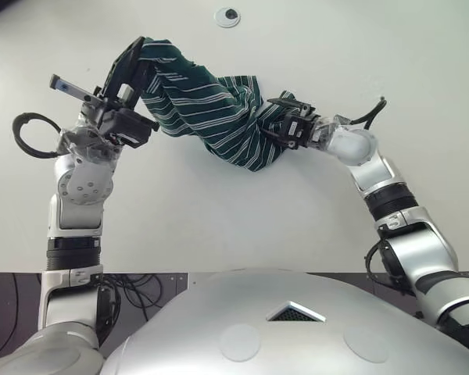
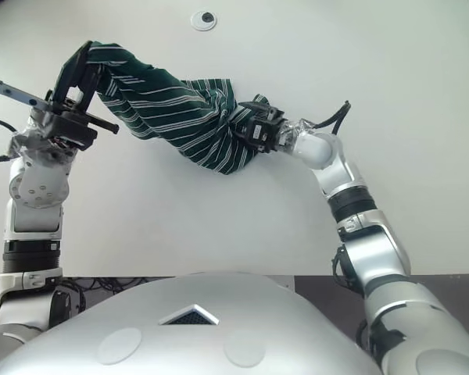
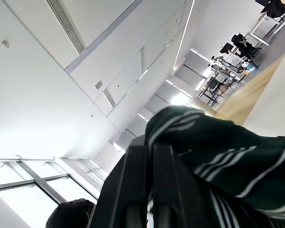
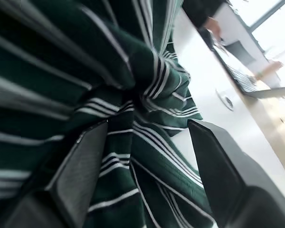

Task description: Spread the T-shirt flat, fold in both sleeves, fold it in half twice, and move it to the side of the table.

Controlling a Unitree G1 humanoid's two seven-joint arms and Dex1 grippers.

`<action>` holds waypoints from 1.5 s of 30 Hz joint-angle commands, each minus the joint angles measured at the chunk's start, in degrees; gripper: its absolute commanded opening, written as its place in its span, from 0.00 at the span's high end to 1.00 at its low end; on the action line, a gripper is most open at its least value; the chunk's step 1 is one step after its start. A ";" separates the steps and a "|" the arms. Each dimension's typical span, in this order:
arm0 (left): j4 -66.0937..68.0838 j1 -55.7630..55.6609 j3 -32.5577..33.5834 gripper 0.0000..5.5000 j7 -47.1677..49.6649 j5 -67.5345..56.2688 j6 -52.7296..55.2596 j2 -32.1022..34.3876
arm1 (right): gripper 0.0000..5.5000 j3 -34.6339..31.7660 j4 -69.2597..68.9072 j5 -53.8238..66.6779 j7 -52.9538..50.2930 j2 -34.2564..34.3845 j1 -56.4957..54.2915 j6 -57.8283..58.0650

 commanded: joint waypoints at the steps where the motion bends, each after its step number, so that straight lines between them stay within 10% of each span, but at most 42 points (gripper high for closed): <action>1: 2.89 -1.56 1.19 1.00 0.71 3.15 -1.75 3.25 | 0.44 6.50 -18.42 11.46 24.88 -14.03 13.02 8.42; 6: 2.50 0.60 0.43 1.00 -0.80 2.53 -2.84 5.23 | 0.44 3.26 -45.42 36.33 35.65 -28.61 27.26 27.48; 14: 3.04 5.78 -7.32 1.00 -7.36 -1.60 -13.17 10.18 | 0.44 -13.93 -48.61 56.16 26.41 -23.18 23.98 40.40; 39: -5.26 16.12 -9.12 1.00 -20.70 -21.16 -14.29 20.11 | 0.44 -2.08 -15.48 28.77 7.37 1.24 2.63 52.39; 45: -6.01 16.00 -8.49 1.00 -21.08 -20.87 -13.42 19.36 | 0.61 1.21 -15.48 22.91 8.64 -0.54 3.59 47.40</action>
